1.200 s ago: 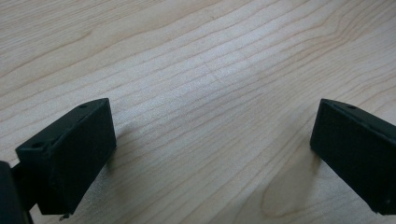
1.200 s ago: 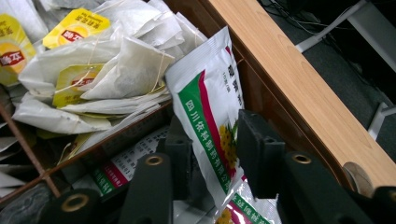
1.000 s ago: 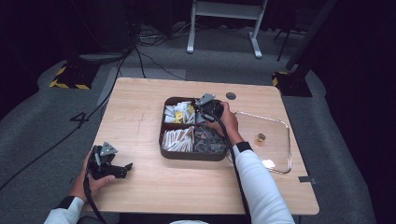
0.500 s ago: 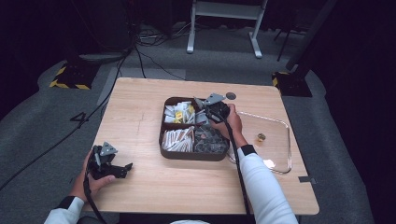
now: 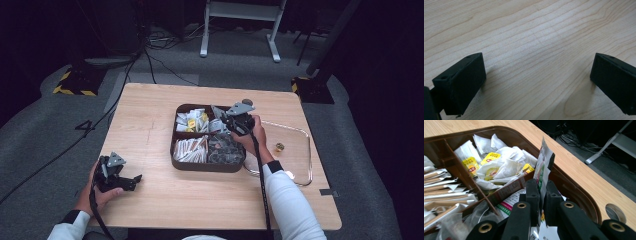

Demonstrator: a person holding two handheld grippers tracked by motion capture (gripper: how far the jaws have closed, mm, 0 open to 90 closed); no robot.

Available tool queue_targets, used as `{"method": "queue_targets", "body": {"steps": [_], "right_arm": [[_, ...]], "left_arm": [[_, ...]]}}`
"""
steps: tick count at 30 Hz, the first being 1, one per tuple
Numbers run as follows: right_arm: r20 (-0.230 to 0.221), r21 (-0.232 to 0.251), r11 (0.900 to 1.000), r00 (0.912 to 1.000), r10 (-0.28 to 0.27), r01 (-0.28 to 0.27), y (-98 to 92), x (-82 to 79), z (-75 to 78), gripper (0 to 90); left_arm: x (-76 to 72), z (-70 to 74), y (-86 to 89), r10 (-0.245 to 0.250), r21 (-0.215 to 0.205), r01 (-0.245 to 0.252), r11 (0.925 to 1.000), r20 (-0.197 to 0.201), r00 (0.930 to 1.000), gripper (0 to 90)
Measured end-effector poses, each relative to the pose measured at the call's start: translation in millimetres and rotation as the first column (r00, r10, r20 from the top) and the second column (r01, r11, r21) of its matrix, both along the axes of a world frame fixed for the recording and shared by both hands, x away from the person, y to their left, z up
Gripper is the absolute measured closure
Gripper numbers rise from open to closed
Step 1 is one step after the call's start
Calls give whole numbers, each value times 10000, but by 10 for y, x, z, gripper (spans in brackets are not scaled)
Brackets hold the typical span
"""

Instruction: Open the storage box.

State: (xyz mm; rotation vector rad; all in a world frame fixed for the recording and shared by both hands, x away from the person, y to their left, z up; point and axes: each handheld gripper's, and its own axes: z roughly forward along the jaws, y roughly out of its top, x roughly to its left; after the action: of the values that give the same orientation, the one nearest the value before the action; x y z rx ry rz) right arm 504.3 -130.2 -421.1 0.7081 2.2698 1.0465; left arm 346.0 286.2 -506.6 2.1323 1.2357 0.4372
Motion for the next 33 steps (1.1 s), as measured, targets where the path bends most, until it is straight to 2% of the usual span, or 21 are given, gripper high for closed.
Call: {"method": "queue_targets", "body": {"steps": [7,12,21,26,28,32,33], "right_arm": [[147,481,9988,9998,93,-100,-182,-137,88,849],[224,657,9976,9995,202,-217,-291,-223,146,849],[193,851,9960,9995,256,-272,-440,-332,158,849],[271,1049,9933,9986,462,-488,-516,-480,223,849],[311,1035,9916,9968,742,-771,-538,-586,241,849],[355,1036,9897,9948,956,-988,-549,-685,245,849],[416,1128,9873,9933,1078,-1118,-557,-758,240,849]], "left_arm": [[6,3,2,-55,-5,55,10000,-47,10000,3],[7,2,3,-59,1,59,10000,-34,10000,4],[4,2,2,-32,-4,32,10000,-34,10000,4],[4,2,2,-32,-5,32,10000,-37,10000,4],[4,2,2,-31,-5,31,10000,-35,10000,4],[4,2,2,-34,-1,34,10000,-40,10000,4],[5,2,2,-41,-1,41,10000,-38,10000,4]]}}
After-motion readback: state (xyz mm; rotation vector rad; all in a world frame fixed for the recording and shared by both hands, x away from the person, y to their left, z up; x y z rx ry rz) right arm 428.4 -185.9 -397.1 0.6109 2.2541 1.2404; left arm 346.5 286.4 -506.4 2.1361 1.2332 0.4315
